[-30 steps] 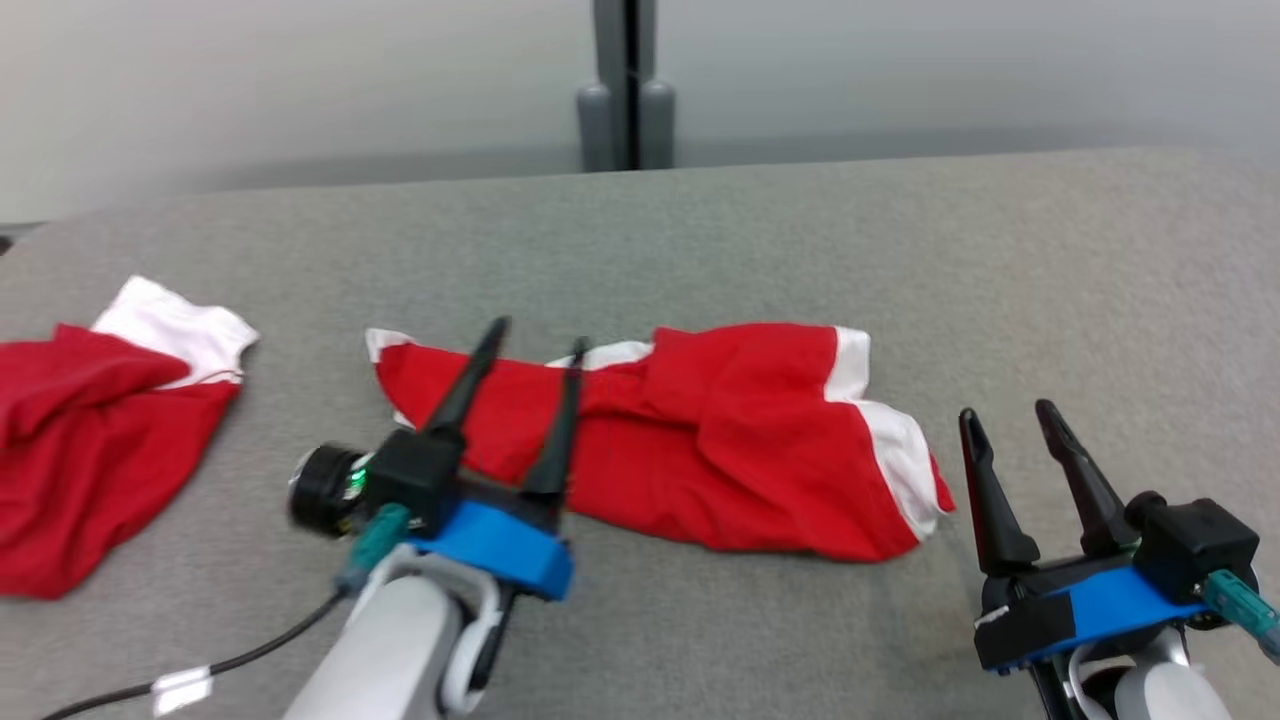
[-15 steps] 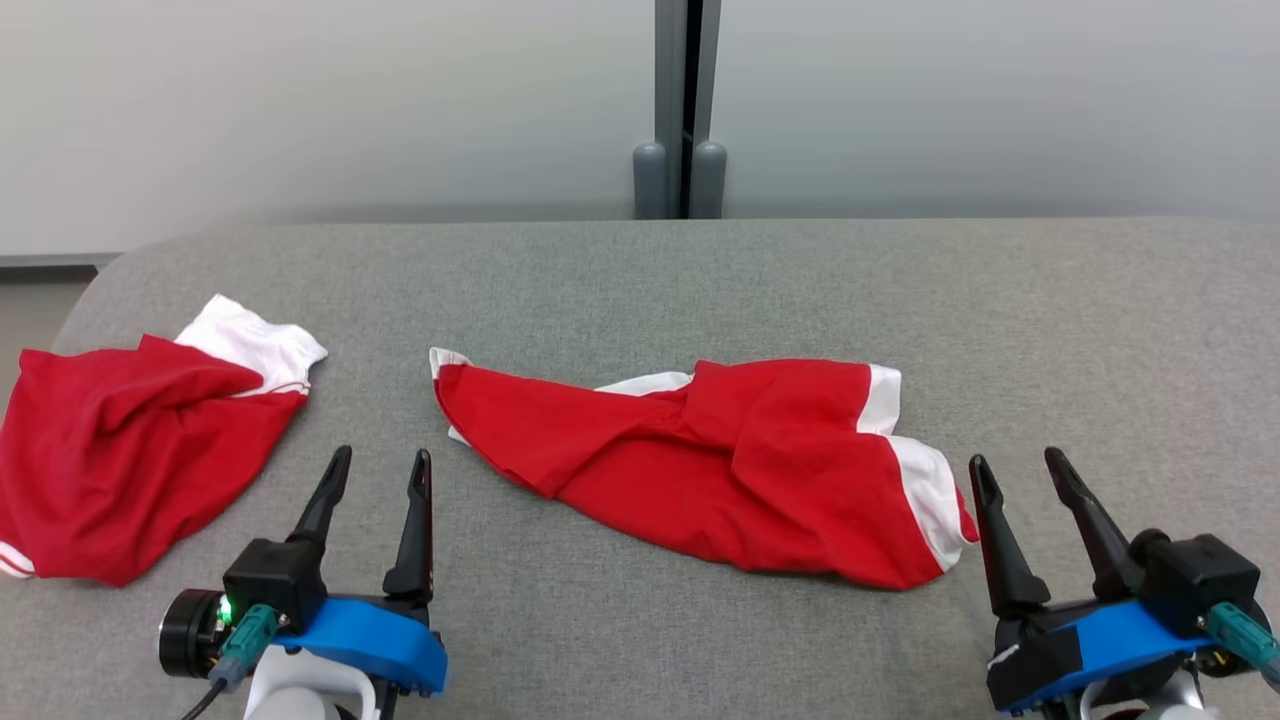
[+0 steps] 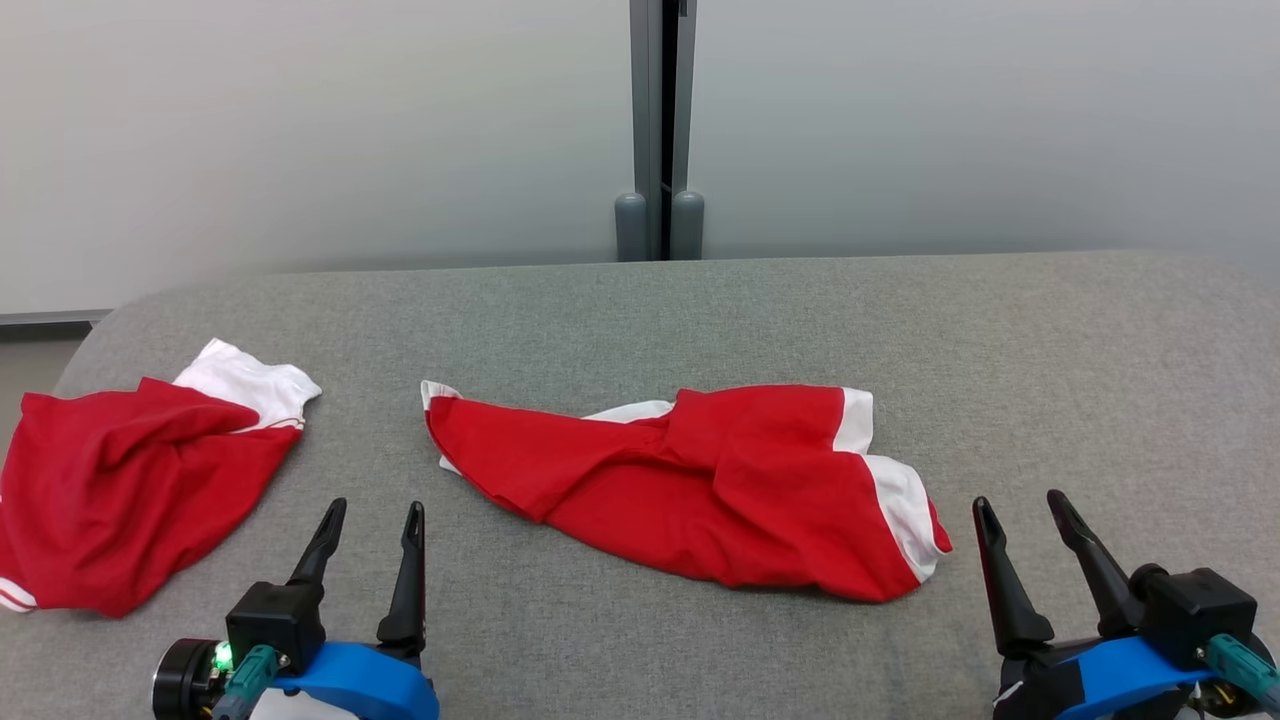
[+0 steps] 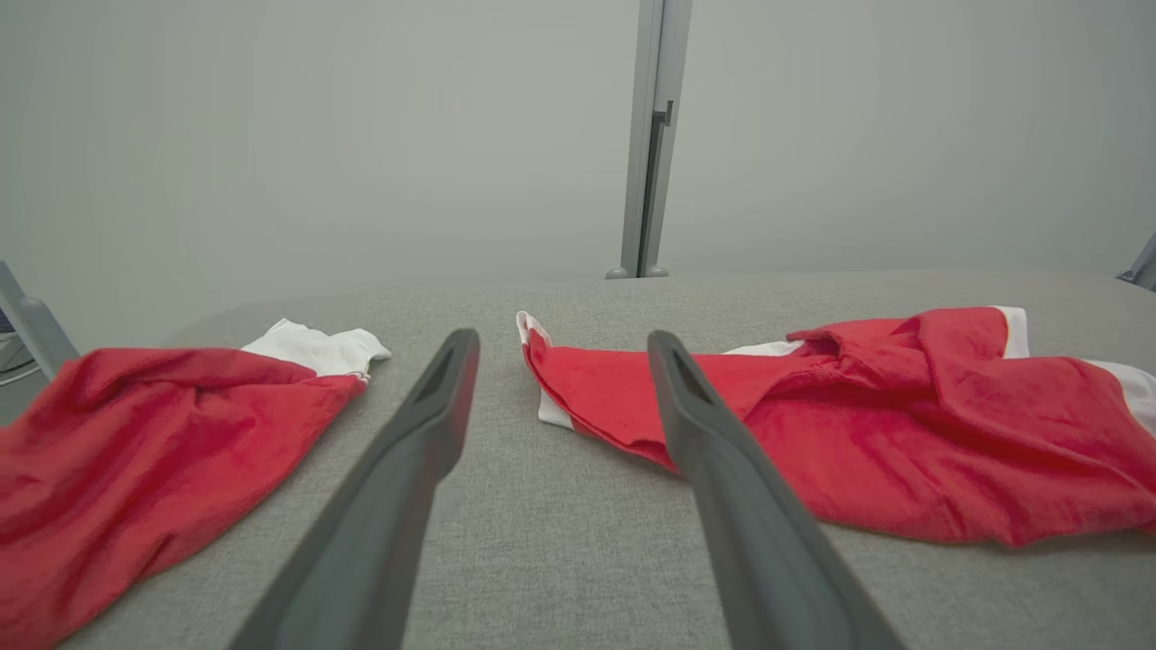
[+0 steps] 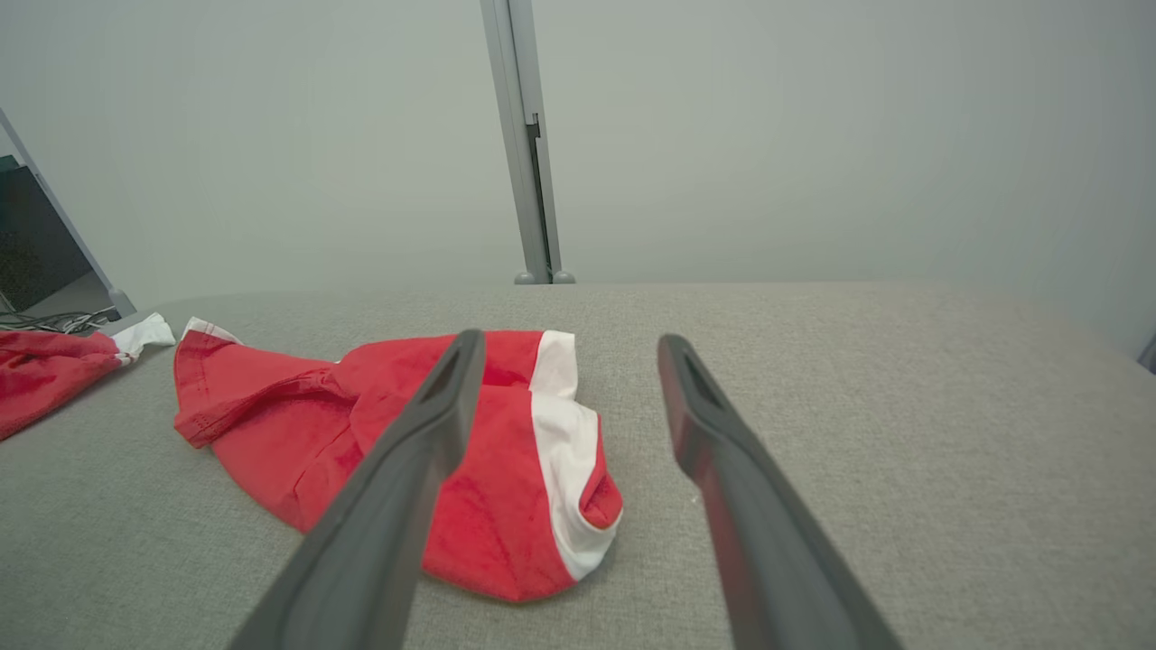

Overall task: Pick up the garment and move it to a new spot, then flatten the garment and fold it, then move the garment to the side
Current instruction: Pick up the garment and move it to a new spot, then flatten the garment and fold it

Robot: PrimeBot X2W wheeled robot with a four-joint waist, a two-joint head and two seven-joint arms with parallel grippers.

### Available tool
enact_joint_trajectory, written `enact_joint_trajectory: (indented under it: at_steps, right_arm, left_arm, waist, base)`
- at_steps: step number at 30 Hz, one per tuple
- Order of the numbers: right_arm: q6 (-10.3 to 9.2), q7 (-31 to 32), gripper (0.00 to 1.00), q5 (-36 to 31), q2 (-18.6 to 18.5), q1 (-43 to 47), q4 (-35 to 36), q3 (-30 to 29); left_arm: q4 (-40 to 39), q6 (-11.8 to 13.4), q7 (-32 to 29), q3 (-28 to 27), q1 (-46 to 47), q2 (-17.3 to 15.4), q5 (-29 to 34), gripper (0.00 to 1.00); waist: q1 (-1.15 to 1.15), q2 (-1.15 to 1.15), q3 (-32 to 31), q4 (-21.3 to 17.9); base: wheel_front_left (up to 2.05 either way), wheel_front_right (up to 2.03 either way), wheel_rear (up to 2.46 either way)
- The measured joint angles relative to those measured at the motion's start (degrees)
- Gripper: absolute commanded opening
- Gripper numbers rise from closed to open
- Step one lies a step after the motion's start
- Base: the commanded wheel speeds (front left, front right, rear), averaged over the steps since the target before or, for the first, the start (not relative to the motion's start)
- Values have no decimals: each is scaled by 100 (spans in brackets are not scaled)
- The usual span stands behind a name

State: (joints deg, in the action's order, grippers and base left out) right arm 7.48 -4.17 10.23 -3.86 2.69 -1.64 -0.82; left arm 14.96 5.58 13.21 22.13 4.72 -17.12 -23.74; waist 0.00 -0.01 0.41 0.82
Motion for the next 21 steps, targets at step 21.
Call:
enact_joint_trajectory:
  at_steps: [21]
  right_arm:
    - [1,101,100,-24,12,24,-2,62]
  left_arm:
    - [-170,123,-26,20,64,-67,-29,100]
  waist:
    - [0,0,174,30]
  base:
    - [0,0,0]
